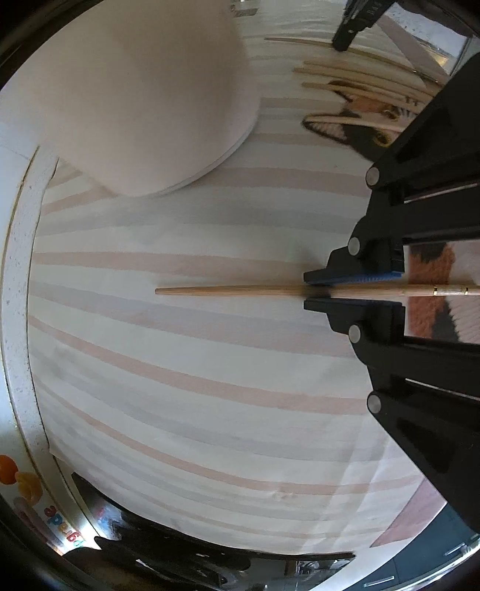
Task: Organize utensils
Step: 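Lift the left chopstick and carry it above the holder while the right tool holds its own, then lower the left chopstick into the holder while the right tool inserts and releases its own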
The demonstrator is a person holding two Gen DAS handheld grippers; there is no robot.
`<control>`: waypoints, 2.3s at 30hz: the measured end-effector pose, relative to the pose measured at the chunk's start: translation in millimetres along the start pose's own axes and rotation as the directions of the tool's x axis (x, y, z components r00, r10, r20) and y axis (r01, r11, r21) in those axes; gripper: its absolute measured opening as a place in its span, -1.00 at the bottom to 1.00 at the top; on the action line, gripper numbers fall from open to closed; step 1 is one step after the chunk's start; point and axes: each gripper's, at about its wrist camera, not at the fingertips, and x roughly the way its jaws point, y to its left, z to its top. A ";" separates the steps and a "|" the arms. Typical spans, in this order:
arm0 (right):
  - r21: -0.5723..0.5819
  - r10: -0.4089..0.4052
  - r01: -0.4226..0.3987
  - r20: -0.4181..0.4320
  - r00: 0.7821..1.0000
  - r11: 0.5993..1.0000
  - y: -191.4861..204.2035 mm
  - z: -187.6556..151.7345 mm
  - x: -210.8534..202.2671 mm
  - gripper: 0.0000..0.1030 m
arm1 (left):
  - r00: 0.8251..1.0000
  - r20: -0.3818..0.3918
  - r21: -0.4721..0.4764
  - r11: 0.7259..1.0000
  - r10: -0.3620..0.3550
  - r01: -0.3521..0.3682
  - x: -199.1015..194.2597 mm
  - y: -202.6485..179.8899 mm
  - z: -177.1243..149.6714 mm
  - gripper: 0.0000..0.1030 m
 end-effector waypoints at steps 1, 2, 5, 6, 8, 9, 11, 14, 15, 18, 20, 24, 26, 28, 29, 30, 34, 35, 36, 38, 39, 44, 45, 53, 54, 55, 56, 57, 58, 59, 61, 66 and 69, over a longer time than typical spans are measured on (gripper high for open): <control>-0.004 0.001 -0.001 0.007 1.000 1.000 -7.2 -4.0 -3.7 -0.87 | 1.000 0.006 0.000 1.000 -0.003 0.003 -8.3 -5.0 -0.8 -0.91; -0.010 0.003 -0.003 0.023 1.000 1.000 -8.7 -5.8 -9.1 -0.87 | 1.000 0.011 -0.002 1.000 -0.006 0.006 -10.8 -5.2 -2.9 -0.91; -0.032 -0.003 0.005 0.078 0.997 0.999 -8.8 -16.4 -28.1 -0.87 | 0.999 0.048 0.002 1.000 -0.014 0.014 -25.4 -5.0 -11.7 -0.91; -0.039 -0.006 0.009 0.098 0.995 0.999 -9.3 -18.1 -34.6 -0.87 | 0.998 0.063 0.004 1.000 -0.015 0.015 -35.4 -6.3 -16.1 -0.91; -0.043 -0.004 0.010 0.129 0.992 0.999 -13.1 -20.0 -47.0 -0.87 | 0.995 0.100 0.009 1.000 -0.014 0.013 -52.2 -7.6 -22.5 -0.92; -0.044 -0.004 0.011 0.144 0.990 0.999 -15.6 -21.2 -52.6 -0.87 | 0.993 0.116 0.009 1.000 -0.014 0.013 -58.7 -6.0 -22.9 -0.92; -0.043 0.003 0.005 0.171 0.985 0.999 -20.2 -24.5 -64.6 -0.87 | 0.988 0.157 0.005 1.000 -0.011 0.010 -77.2 -8.1 -26.4 -0.92; -0.025 -0.005 0.011 0.230 0.973 1.000 -22.2 -24.8 -81.7 -0.87 | 0.973 0.231 -0.004 1.000 0.008 -0.007 -100.0 -6.9 -27.3 -0.92; -0.018 -0.013 0.018 0.262 0.965 1.000 -24.7 -26.2 -87.9 -0.87 | 0.966 0.259 -0.010 1.000 0.021 -0.018 -109.1 -6.8 -25.4 -0.92; -0.009 -0.032 0.037 0.337 0.941 0.999 -7.8 -26.1 -96.4 -0.87 | 0.938 0.343 -0.029 0.998 0.055 -0.048 -132.0 -1.8 -20.2 -0.92; -0.005 -0.036 0.041 0.390 0.920 0.999 -6.0 -24.7 -109.6 -0.87 | 0.916 0.397 -0.047 0.998 0.062 -0.047 -151.4 6.6 -14.1 -0.92; 0.000 -0.030 0.035 0.481 0.876 0.999 -7.5 -18.4 -139.5 -0.87 | 0.873 0.484 -0.061 0.998 0.056 -0.030 -188.2 16.9 -1.5 -0.92; 0.001 -0.027 0.031 0.530 0.848 1.000 -5.7 -18.0 -155.9 -0.87 | 0.849 0.527 -0.067 0.998 0.045 -0.012 -212.0 18.1 1.8 -0.92; 0.004 -0.017 0.019 0.576 0.818 1.000 -4.4 -17.8 -174.0 -0.87 | 0.820 0.572 -0.075 0.997 0.032 0.013 -236.6 20.1 4.1 -0.92; 0.008 -0.005 0.000 0.602 0.799 1.000 -4.7 -16.1 -186.6 -0.87 | 0.802 0.596 -0.078 0.996 0.019 0.034 -250.3 21.0 6.5 -0.92; 0.011 0.013 -0.025 0.625 0.780 1.000 -5.0 -13.6 -200.1 -0.87 | 0.783 0.622 -0.080 0.995 0.005 0.058 -265.0 21.9 9.6 -0.92; 0.013 0.100 -0.150 0.692 0.715 0.989 -7.0 2.6 -252.9 -0.87 | 0.725 0.684 -0.065 0.983 -0.083 0.174 -311.1 20.6 28.5 -0.92; 0.009 0.121 -0.179 0.702 0.701 0.984 -7.0 10.0 -264.8 -0.87 | 0.710 0.696 -0.059 0.975 -0.113 0.214 -323.8 16.9 36.4 -0.92; 0.010 0.142 -0.215 0.720 0.679 0.977 -8.0 16.8 -276.2 -0.87 | 0.698 0.704 -0.054 0.969 -0.135 0.242 -328.8 16.9 44.0 -0.92; 0.006 0.171 -0.261 0.741 0.649 0.965 -6.3 30.7 -294.8 -0.87 | 0.676 0.718 -0.045 0.959 -0.163 0.279 -339.7 11.4 61.7 -0.92; 0.005 0.183 -0.285 0.755 0.630 0.959 -5.3 40.3 -304.6 -0.87 | 0.666 0.725 -0.040 0.953 -0.178 0.299 -342.4 8.5 72.3 -0.92; 0.026 0.180 -0.331 0.798 0.576 0.943 -1.3 77.2 -325.5 -0.87 | 0.653 0.719 -0.035 0.927 -0.237 0.374 -323.1 -6.6 123.1 -0.92; 0.033 0.175 -0.333 0.800 0.574 0.942 0.0 86.4 -325.6 -0.87 | 0.653 0.716 -0.033 0.922 -0.248 0.386 -314.8 -10.1 132.3 -0.92; 0.088 0.176 -0.399 0.797 0.578 0.913 4.2 127.1 -298.9 -0.87 | 0.658 0.695 0.018 0.921 -0.291 0.388 -255.5 -45.9 175.4 -0.92; 0.093 0.178 -0.404 0.791 0.585 0.910 5.9 131.1 -292.8 -0.87 | 0.665 0.687 0.019 0.922 -0.292 0.386 -248.6 -48.7 176.9 -0.92; 0.097 0.180 -0.410 0.791 0.585 0.907 6.5 131.9 -290.1 -0.87 | 0.675 0.677 0.022 0.925 -0.293 0.380 -240.1 -52.3 178.0 -0.92; 0.098 0.191 -0.427 0.790 0.582 0.899 7.3 133.8 -284.6 -0.87 | 0.681 0.672 0.025 0.928 -0.291 0.372 -235.9 -54.1 177.2 -0.92; 0.101 0.197 -0.439 0.789 0.582 0.893 8.6 134.8 -280.9 -0.87 | 0.686 0.667 0.028 0.930 -0.290 0.367 -232.2 -56.1 176.7 -0.92; 0.102 0.208 -0.455 0.787 0.581 0.885 9.3 135.6 -276.8 -0.87 | 0.691 0.663 0.030 0.933 -0.287 0.359 -228.8 -57.9 175.2 -0.91; 0.102 0.217 -0.468 0.787 0.577 0.878 11.1 136.4 -273.4 -0.87 | 0.694 0.661 0.032 0.935 -0.285 0.354 -226.7 -57.9 175.2 -0.91; 0.093 0.215 -0.459 0.790 0.574 0.884 15.6 137.8 -270.4 -0.87 | 0.699 0.658 0.040 0.940 -0.280 0.339 -225.1 -60.6 172.0 -0.91; 0.036 0.202 -0.388 0.806 0.556 0.921 30.4 135.6 -270.8 -0.87 | 0.724 0.638 0.076 0.957 -0.262 0.279 -224.2 -65.6 162.7 -0.90; -0.027 0.228 -0.335 0.784 0.577 0.942 41.4 131.4 -268.6 -0.86 | 0.766 0.591 0.090 0.965 -0.252 0.248 -231.4 -67.3 154.0 -0.66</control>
